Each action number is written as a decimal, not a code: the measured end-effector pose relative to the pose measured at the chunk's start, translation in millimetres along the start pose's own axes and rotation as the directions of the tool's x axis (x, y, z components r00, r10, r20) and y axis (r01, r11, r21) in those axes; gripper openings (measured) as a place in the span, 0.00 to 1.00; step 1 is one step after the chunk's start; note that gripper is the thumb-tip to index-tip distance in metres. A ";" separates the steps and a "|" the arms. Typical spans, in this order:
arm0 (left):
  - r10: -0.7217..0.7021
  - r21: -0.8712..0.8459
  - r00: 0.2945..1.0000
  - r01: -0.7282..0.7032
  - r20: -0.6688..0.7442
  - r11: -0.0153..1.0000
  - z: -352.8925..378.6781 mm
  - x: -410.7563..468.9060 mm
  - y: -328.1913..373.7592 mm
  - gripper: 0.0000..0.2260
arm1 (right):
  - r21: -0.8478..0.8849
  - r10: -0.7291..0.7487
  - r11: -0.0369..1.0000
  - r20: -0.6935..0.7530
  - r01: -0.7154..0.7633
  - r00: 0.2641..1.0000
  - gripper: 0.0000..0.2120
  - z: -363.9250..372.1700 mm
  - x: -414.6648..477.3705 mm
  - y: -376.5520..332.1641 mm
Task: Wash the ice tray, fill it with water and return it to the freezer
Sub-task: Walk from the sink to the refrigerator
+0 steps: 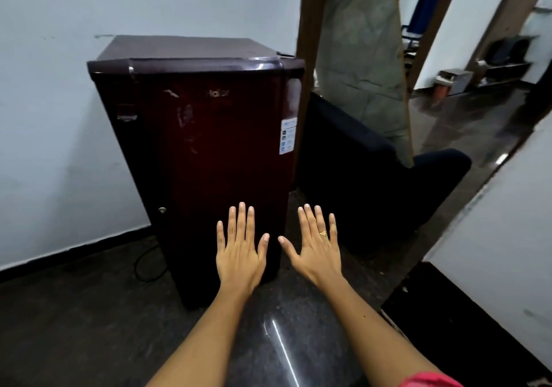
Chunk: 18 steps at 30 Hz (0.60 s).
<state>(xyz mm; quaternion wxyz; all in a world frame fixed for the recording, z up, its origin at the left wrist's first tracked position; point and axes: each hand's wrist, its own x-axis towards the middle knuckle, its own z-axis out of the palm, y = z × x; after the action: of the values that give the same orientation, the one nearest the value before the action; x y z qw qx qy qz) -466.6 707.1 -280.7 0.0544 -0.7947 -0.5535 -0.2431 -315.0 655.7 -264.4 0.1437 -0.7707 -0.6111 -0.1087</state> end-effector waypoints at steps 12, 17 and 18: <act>-0.075 0.068 0.996 0.077 -0.038 0.995 -4.7 58.5 -110.6 0.28 | 0.059 -0.103 0.993 0.039 0.101 0.994 0.37 30.5 77.2 -102.2; -0.103 0.070 0.994 0.106 -0.047 0.992 -2.5 90.1 -157.4 0.28 | 0.091 -0.156 0.984 -0.001 0.156 0.988 0.37 47.9 122.1 -142.4; -0.110 0.073 0.993 0.114 -0.050 0.991 -2.2 96.5 -167.8 0.28 | 0.100 -0.173 0.980 -0.004 0.173 0.985 0.37 51.1 131.0 -150.8</act>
<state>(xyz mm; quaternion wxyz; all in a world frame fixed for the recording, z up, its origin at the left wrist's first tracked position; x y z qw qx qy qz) -593.3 852.6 -266.3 0.0836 -0.7539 -0.6047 -0.2426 -432.1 825.0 -253.8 0.1707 -0.7068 -0.6808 -0.0880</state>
